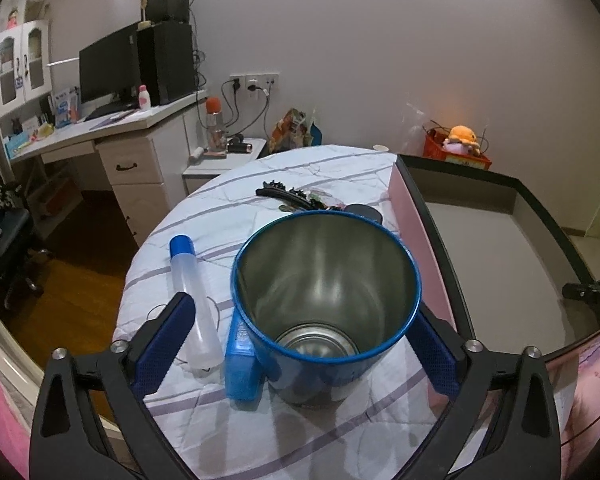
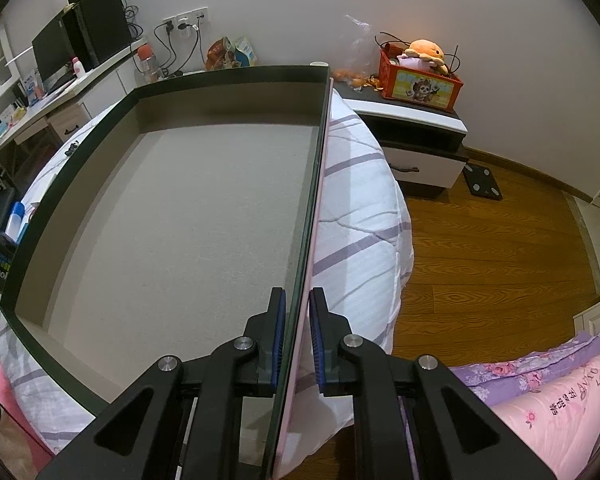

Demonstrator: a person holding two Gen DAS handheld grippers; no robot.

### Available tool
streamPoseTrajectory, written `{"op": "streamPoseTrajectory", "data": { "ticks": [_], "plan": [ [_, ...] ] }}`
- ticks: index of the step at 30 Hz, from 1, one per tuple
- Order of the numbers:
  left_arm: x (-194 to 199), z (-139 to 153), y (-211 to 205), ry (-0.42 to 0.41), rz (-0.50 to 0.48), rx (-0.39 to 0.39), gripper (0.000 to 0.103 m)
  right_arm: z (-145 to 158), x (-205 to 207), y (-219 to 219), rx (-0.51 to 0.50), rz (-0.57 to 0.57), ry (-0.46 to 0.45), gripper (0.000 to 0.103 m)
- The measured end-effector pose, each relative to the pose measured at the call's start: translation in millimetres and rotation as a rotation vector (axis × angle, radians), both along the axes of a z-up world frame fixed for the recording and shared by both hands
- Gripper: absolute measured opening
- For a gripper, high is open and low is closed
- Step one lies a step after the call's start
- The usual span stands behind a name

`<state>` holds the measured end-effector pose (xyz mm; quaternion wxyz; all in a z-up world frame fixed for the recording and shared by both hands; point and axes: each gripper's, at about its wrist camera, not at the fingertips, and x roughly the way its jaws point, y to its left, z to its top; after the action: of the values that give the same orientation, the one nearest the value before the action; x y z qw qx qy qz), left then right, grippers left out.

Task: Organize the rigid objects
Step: 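Reach the left gripper to the blue tumbler and close on its rim, then carry the blue tumbler into the tray box and release it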

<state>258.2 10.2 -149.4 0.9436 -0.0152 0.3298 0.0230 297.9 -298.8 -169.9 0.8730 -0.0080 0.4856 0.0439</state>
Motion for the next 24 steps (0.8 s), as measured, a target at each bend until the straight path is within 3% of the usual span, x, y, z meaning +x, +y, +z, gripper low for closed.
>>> {"op": "streamPoseTrajectory", "data": {
  "ticks": [2,3,13,24],
  "plan": [
    [3,-1,-1,0.008,-0.012,0.013,0.085,-1,0,0,0.000,0.002,0.000,0.012],
    [2,-1,-2,0.001,-0.029,0.008,0.069,0,1,0,0.000,0.002,0.001,0.012],
    [-10,13,-4,-0.005,-0.067,0.009,0.069,-2,1,-1,0.005,0.009,0.002,0.012],
    [-31,74,-34,-0.143,-0.175,0.021,0.069,-3,1,-1,-0.005,0.024,0.003,0.012]
  ]
}}
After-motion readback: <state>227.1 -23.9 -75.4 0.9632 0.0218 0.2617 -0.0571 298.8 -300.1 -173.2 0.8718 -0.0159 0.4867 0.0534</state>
